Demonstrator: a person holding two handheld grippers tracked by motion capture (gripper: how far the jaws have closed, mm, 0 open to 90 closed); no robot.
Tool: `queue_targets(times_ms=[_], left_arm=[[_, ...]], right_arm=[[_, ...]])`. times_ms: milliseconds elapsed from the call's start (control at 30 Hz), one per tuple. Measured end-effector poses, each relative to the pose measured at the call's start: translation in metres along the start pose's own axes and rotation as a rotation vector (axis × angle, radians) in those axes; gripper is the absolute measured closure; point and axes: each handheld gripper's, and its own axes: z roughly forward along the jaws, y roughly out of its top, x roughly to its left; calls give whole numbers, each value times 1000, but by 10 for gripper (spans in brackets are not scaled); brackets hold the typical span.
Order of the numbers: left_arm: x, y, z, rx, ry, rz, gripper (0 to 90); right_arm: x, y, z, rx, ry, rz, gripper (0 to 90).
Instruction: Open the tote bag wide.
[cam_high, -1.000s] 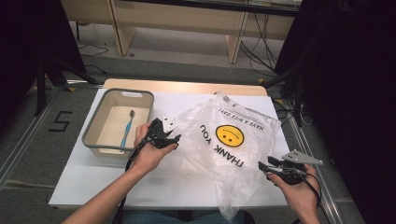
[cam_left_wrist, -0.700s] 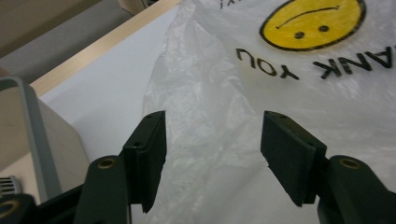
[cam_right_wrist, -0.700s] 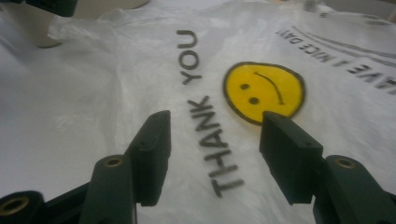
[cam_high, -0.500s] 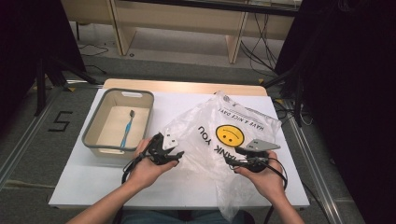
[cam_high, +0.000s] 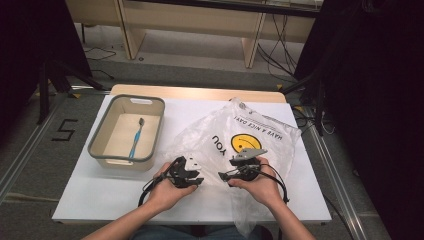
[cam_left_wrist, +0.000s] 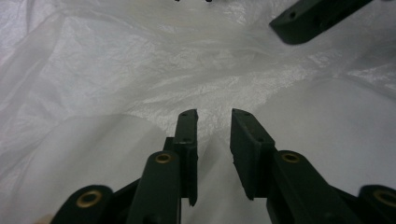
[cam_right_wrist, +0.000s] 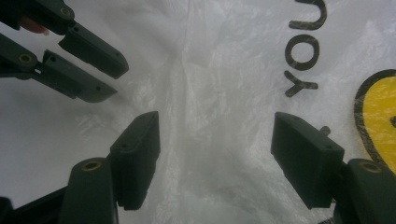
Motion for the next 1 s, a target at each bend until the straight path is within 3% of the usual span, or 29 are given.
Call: queue_targets(times_ms=[200,367,500,700,800,833,1000], left_arm=[[-1,1,8,-2,15,10,803],[-2,-2,13,19,8,5,831],[-3,-3,15,25,11,-1,858],[-5,-3,16,29,26,18,893],[-6,-3,17,33,34,22,893],[-6,-3,17,32,37,23,894],[-7,-3,17,32,39,21,894]], right_arm=[[0,-1,14,49,3,-9,331],[-1,-3,21,49,0,11,404],[-1,-4,24,54,2,42,496],[-4,-4,25,43,5,81,736],[-4,-4,25,46,13,93,789],[-5,-4,24,38,14,105,849],[-5,-3,19,16,0,111,900]])
